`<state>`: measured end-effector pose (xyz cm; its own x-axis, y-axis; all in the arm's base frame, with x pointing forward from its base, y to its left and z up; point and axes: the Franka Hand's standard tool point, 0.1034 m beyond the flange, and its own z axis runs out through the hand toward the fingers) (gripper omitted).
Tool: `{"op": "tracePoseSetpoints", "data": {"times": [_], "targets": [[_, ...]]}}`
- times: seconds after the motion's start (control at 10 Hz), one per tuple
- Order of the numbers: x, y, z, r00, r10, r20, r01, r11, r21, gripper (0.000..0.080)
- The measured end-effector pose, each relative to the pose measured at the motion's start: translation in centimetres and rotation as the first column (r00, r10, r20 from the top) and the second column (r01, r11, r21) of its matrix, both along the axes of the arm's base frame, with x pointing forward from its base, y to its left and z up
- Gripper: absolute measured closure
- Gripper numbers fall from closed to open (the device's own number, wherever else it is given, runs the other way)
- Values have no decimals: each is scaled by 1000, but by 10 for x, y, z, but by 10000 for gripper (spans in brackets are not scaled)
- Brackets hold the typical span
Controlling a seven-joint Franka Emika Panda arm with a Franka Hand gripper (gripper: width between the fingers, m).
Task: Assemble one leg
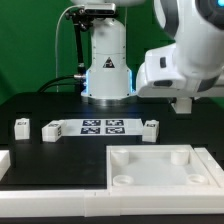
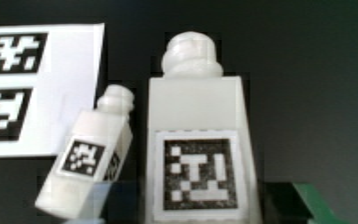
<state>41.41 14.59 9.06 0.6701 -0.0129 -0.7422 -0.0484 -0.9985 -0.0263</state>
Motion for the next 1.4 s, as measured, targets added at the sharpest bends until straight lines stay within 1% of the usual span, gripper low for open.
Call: {"op": "tracePoseSetpoints", "data": {"times": [0.1, 0.2, 0.3, 0.4, 0.5, 0.6, 0.7, 0.8, 0.9, 1.0, 1.1, 1.2, 1.4], "targets": [[-3, 0, -2, 1000, 1, -7, -1, 1000, -1, 508], [-2, 0, -4, 1000, 0, 1, 0, 1000, -1, 508], [12, 4, -8, 991, -15, 134, 15, 1000, 7, 508], [11, 4, -5, 973, -20, 231, 19, 1000, 7, 508], [11, 5, -6, 951, -25, 309, 24, 1000, 8, 508], [16, 7, -6, 911, -32, 412, 28, 999, 15, 508], [16, 8, -6, 870, -35, 492, 30, 999, 19, 508], [17, 7, -5, 840, -38, 542, 31, 999, 23, 508], [30, 3, 2, 786, -37, 617, 26, 999, 26, 508], [40, 0, 11, 712, -32, 702, 14, 999, 30, 508], [44, -3, 16, 678, -31, 735, 9, 999, 33, 508], [60, -5, 25, 603, -41, 797, 8, 999, 45, 508], [91, -18, 44, 415, -69, 907, 11, 997, 71, 508]]}}
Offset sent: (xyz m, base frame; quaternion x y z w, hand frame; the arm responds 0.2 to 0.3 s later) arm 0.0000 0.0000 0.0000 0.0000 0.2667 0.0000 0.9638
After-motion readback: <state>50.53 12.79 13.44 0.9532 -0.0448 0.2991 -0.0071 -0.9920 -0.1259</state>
